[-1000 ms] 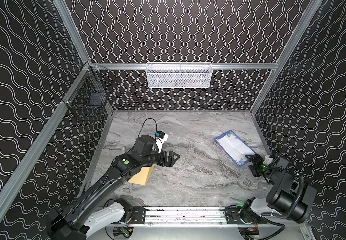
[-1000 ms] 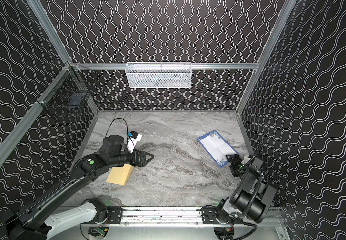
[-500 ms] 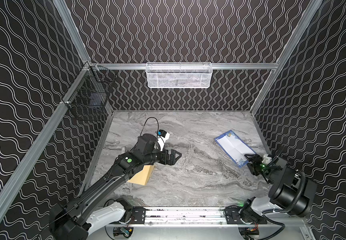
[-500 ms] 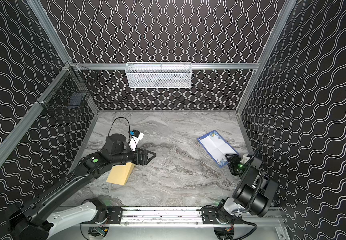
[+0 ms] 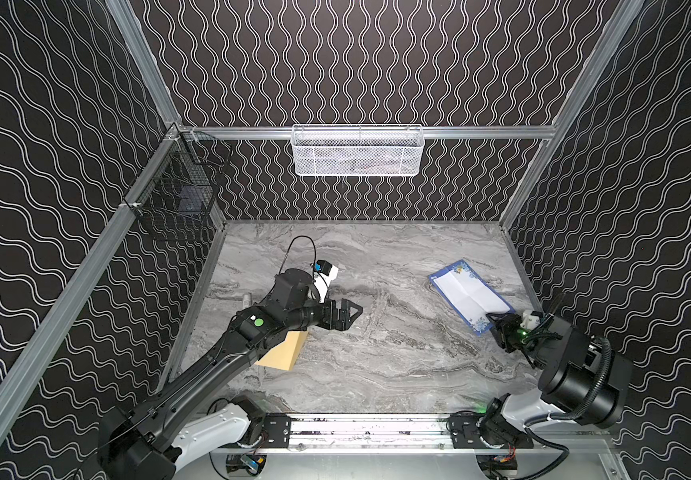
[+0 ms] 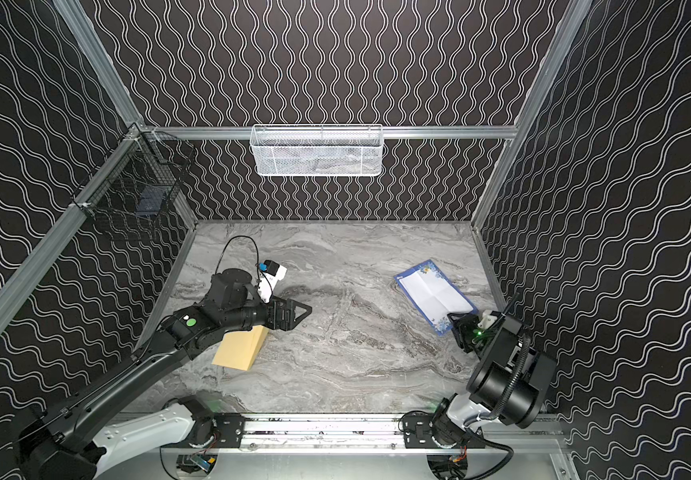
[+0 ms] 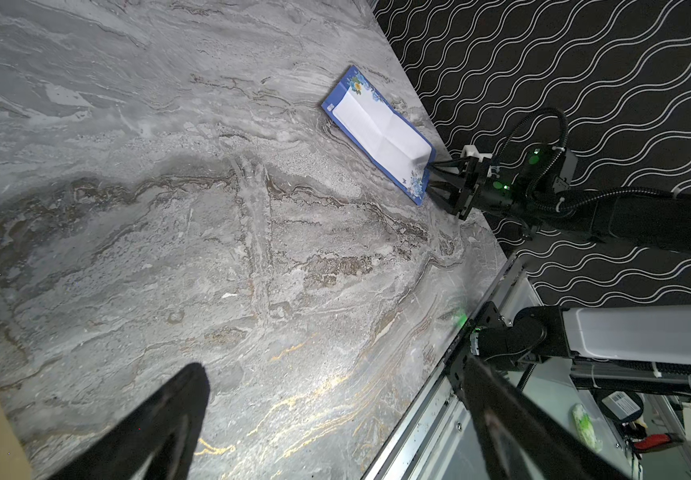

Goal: Place the letter into the envelope and seal it

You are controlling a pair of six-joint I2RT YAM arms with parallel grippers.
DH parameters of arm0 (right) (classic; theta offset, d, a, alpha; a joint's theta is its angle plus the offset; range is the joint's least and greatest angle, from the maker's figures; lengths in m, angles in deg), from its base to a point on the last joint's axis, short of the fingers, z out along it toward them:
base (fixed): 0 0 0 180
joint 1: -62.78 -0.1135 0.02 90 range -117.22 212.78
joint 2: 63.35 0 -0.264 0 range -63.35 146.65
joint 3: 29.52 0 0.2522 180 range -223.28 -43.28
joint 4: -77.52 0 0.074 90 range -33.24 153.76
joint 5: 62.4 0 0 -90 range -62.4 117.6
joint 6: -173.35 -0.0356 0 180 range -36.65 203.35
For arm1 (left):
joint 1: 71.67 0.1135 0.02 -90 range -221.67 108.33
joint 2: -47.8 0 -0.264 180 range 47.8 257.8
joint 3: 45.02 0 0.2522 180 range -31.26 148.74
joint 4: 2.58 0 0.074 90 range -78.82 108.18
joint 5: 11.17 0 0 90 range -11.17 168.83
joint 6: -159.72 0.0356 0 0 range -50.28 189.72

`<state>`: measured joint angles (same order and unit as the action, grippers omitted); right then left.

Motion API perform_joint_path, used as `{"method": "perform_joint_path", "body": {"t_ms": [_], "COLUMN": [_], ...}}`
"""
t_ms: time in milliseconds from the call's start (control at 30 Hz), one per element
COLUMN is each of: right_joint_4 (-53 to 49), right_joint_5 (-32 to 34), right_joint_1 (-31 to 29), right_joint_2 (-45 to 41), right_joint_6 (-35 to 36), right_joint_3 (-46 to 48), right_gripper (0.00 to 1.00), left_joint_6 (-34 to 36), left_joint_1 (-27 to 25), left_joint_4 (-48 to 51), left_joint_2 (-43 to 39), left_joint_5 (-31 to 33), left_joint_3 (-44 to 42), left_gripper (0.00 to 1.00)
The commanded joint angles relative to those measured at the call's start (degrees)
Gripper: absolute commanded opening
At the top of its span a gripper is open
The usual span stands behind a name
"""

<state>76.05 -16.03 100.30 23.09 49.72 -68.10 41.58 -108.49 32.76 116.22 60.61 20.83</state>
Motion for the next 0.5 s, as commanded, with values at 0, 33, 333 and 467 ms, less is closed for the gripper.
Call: {"method": "perform_joint_path", "body": {"t_ms": [0, 33, 333, 467], "right_joint_4": [2.0, 2.4, 0.7, 0.2], "right_joint_5": [-0.9, -1.0, -1.6, -1.8], "right_joint_1": [-0.1, -0.1, -0.2, -0.3], "right_joint_2": [0.3, 0.4, 0.6, 0.7], "right_joint_6": [-0.4, -0.5, 1.4, 1.9], "right_joint_3": [0.4, 0.6, -0.1, -0.4], "right_gripper": [0.42, 0.4, 0.14, 0.09], "left_joint_6": [0.7, 0.7, 0.9, 0.8], "left_joint_1": [-0.1, -0.1, 0.0, 0.0], "left_joint_4": [-1.3, -1.3, -1.2, -1.2], "left_joint_2": [-0.3, -0.4, -0.9, -1.0], "left_joint_5": [-0.1, -0.1, -0.1, -0.1], "left_joint_3": [-0.2, -0.4, -1.0, -1.1], "left_gripper": [0.99, 0.99, 0.99, 0.99]}}
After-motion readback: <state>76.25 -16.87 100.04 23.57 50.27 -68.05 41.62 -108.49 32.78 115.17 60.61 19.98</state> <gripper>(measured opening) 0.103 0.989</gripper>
